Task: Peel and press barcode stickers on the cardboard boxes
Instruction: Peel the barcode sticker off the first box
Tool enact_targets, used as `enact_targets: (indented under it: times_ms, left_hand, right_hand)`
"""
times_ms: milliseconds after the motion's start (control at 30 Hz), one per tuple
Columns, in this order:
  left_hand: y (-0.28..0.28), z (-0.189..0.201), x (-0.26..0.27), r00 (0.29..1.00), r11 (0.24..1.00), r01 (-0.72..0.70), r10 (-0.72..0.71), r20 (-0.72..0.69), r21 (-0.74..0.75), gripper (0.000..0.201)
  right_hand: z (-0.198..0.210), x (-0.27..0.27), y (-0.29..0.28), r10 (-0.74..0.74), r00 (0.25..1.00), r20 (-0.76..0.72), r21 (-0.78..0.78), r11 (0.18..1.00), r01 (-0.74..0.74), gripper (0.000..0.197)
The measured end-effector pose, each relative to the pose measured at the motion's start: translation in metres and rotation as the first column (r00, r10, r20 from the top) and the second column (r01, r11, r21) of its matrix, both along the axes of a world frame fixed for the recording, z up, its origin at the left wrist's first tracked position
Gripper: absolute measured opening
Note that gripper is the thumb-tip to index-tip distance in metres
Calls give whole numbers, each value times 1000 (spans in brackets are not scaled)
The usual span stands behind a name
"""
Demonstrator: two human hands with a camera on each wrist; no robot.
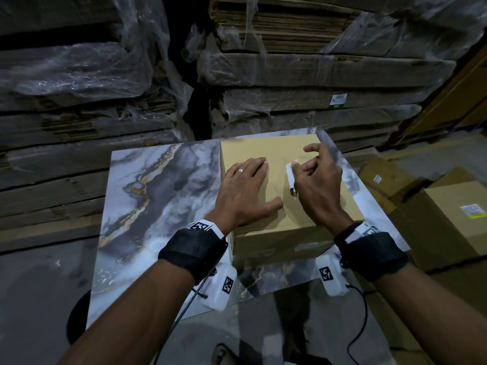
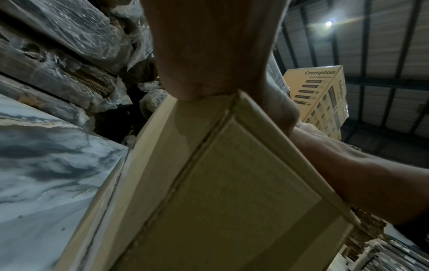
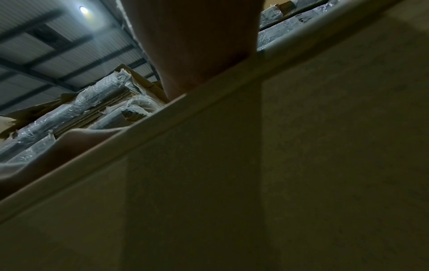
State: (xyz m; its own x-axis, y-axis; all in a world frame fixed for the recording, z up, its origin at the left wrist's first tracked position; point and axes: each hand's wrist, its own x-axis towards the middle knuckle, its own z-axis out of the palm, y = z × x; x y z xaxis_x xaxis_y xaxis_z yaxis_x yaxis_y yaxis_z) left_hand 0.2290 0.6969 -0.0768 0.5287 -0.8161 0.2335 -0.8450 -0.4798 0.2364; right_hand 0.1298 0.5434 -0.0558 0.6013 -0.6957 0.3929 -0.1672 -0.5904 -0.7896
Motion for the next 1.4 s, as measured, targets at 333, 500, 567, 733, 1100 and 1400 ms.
enact_targets:
  times_ms: [333, 500, 567, 733, 1100, 1400]
  left_hand:
    - [1, -1, 0, 1000, 1000, 8, -8, -1, -11, 97]
    - [1, -1, 1, 1000, 1000, 13, -13, -4, -3, 99]
    - [1, -1, 1, 1000, 1000, 14, -15, -7, -3, 100]
    - [1, 0, 0, 1000, 1000, 14, -14, -12, -3, 100]
    - [1, 2, -1, 1000, 1000, 7, -7, -14, 6, 100]
    - [2, 4, -1, 1000, 999, 6, -6, 0, 37, 99]
  right_hand:
    - [5, -6, 6, -23, 999, 25, -24, 999, 24, 33]
    - [5, -6, 6, -43, 998, 44, -8, 999, 43, 30]
    - [4, -6, 6, -48, 998, 44, -7, 999, 48, 29]
    - [7, -10, 8, -42, 997, 59, -5, 999, 43, 27]
    - [5, -23, 14, -15, 997, 69, 10, 1000, 14, 19]
    - [10, -42, -2, 56, 998, 20, 167, 984, -59, 23]
